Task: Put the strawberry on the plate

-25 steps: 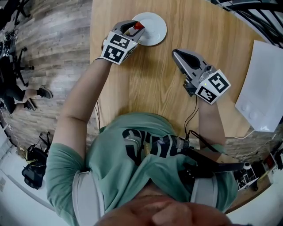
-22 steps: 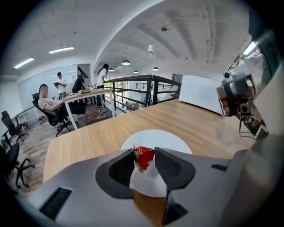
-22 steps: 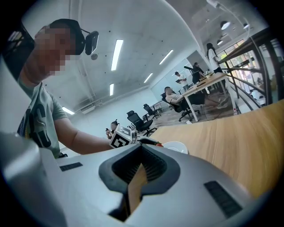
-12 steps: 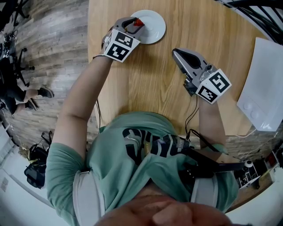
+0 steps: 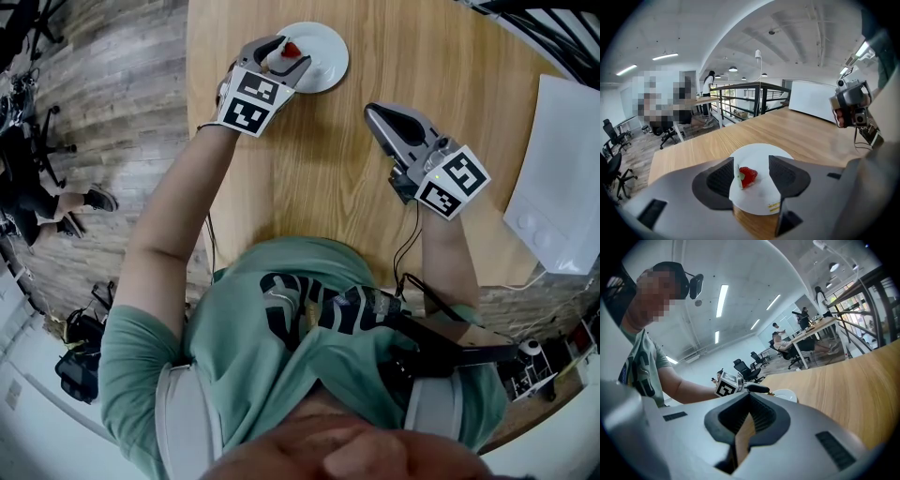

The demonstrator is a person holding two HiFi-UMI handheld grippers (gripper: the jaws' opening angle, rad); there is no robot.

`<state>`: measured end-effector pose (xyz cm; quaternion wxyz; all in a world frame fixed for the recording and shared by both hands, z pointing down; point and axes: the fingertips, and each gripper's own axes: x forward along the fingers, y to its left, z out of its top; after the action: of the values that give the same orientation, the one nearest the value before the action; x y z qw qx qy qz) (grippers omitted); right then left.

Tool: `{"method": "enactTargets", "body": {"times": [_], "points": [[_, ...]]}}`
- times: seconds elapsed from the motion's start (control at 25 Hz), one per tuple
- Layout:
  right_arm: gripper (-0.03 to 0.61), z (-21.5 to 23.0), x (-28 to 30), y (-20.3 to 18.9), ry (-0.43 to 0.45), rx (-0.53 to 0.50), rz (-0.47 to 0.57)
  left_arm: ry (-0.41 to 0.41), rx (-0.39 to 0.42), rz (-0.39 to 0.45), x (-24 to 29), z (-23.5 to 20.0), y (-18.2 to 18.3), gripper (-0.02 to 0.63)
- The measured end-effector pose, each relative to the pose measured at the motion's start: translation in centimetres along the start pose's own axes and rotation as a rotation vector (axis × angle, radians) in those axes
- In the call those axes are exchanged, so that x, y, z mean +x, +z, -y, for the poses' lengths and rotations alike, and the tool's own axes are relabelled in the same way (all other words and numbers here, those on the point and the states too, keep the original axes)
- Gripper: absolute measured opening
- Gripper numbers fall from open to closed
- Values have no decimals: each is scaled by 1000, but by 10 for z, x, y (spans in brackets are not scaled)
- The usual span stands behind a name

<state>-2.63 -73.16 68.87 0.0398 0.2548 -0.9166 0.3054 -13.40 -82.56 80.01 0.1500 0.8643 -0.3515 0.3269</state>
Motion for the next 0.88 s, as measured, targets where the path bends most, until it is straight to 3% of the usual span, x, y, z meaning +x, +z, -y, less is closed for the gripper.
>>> {"method": "enactTargets", "body": {"times": [0.36, 0.64, 0.8, 0.88], "points": [[6, -18, -14, 8, -10, -19, 9, -4, -25, 29, -22, 13, 12, 218], [6, -34, -26, 23, -31, -47, 22, -22, -108, 103, -56, 13, 30, 210], [6, -51, -32, 29, -42, -59, 24, -1, -175, 160, -93, 13, 32, 28], [6, -60, -33, 32, -44, -64, 24, -4, -224, 196, -114, 13, 33, 5]]}}
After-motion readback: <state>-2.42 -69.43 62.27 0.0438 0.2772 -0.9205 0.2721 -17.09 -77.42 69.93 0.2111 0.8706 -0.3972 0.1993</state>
